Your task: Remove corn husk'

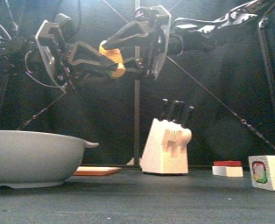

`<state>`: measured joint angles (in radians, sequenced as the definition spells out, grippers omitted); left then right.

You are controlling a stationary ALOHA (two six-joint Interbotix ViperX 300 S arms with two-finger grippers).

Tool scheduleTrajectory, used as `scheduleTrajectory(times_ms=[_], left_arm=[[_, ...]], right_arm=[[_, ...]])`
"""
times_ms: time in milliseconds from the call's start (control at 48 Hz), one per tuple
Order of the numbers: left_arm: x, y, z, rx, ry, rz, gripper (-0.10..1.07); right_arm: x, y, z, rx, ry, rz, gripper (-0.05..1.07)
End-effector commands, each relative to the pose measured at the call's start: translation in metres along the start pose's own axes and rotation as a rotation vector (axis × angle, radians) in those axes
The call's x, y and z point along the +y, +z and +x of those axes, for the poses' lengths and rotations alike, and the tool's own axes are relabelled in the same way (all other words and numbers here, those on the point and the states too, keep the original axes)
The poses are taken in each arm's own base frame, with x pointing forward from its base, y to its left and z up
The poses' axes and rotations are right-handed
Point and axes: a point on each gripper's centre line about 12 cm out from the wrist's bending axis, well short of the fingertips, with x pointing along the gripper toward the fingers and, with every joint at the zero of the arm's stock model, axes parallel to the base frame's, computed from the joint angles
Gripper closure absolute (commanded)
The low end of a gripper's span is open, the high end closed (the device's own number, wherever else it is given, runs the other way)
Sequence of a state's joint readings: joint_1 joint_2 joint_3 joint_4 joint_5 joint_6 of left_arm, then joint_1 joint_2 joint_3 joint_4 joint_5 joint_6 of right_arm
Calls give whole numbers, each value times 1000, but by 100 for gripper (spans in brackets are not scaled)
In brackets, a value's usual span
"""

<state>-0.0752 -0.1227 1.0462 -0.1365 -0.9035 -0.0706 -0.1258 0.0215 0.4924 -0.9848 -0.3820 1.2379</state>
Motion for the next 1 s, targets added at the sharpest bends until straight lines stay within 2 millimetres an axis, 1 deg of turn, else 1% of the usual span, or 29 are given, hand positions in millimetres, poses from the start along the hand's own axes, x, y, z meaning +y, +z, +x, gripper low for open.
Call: scheduleTrajectory(times_ms=[0, 125, 333, 396, 479, 562, 875, 979], left_arm=[[0, 9, 5, -34, 6, -9, 40], [1, 9, 5, -35, 10, -11, 40], [1, 10, 5, -37, 13, -11, 40], [2, 9, 5, -35, 13, -11, 40], [2, 9, 5, -35, 13, -11, 40], [1, 9, 5, -35, 12, -11, 40], [-1, 7, 4, -27, -9, 8, 37], [-2, 7, 4, -27, -15, 12, 31]], right_arm=[[2, 11, -2, -28, 1, -2, 15], [0, 8, -3, -21, -2, 0, 18], [-4, 3, 0, -7, -11, 9, 37], [-6, -1, 1, 3, -14, 12, 41], [-7, -1, 3, 4, -17, 22, 46], [-8, -2, 2, 2, -22, 34, 47], [-9, -2, 2, -5, -28, 59, 47], [-8, 0, 3, -9, -23, 56, 48]])
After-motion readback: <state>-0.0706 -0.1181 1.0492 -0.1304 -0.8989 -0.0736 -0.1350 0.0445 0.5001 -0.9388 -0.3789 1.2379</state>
